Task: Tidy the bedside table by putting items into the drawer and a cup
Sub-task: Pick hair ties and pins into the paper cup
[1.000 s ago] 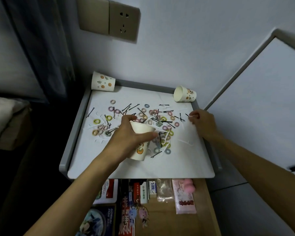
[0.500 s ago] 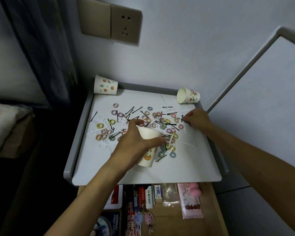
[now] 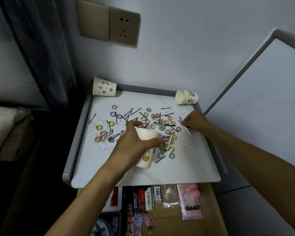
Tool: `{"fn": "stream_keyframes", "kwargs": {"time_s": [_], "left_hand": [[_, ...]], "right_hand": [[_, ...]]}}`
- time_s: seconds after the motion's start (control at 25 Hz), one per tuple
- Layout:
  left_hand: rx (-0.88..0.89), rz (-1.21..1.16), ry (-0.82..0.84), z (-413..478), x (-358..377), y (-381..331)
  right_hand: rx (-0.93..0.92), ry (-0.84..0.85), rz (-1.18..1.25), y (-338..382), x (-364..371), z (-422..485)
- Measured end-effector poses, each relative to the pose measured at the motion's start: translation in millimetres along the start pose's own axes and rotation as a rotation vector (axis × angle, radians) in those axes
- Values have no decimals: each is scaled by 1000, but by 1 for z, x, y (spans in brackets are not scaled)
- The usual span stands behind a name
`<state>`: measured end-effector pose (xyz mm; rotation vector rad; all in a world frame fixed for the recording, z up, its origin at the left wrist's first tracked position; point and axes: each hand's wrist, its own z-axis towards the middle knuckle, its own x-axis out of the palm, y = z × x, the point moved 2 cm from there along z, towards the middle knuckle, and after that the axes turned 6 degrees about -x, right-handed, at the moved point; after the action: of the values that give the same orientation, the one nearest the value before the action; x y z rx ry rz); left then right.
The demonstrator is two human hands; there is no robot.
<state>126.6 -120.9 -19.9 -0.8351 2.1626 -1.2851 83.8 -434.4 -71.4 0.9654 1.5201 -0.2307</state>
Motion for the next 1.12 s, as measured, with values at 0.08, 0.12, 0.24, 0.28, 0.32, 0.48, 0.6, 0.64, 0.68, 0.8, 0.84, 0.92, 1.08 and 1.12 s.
{"fn": "stream_keyframes", "kwargs": {"time_s": [0.08, 0.12, 0.24, 0.28, 0.32, 0.48, 0.6, 0.64, 0.68, 0.8, 0.84, 0.92, 1.08, 1.12], "left_hand": [[0, -3, 1, 0, 1, 0], [-2, -6, -1, -1, 1, 0], [-2, -6, -2, -1, 1, 1], [0, -4, 0, -2, 2, 1], [2, -3, 2, -3, 3, 0], [9, -9, 9, -6, 4, -1], [20, -11, 14, -9, 4, -1], [21, -7, 13, -9, 4, -1], [23, -6, 14, -10, 4, -2], [22, -13, 17, -10, 3, -2], [22, -18, 18, -10, 4, -2], [23, -19, 17, -10, 4, -2], [21, -18, 25, -12, 2, 1], [17, -19, 22, -12, 1, 2]], "right_hand": [[7, 0, -2, -2, -3, -2], [6, -11, 5, -3, -6, -3], [-21, -58, 7, -6, -13, -9], [-40, -71, -7, -8, -15, -11], [-52, -79, -17, -9, -16, -13], [-50, -87, -1, -13, -17, -16], [30, -72, 118, -14, -16, -16], [50, -69, 154, -13, -16, -16], [64, -66, 190, -12, -16, -17], [104, -62, 301, -10, -17, -20], [115, -57, 312, -10, -18, -21], [119, -31, 350, -10, -18, -25], [115, 34, 495, -14, -16, -32], [110, 25, 522, -16, -16, -33]]}}
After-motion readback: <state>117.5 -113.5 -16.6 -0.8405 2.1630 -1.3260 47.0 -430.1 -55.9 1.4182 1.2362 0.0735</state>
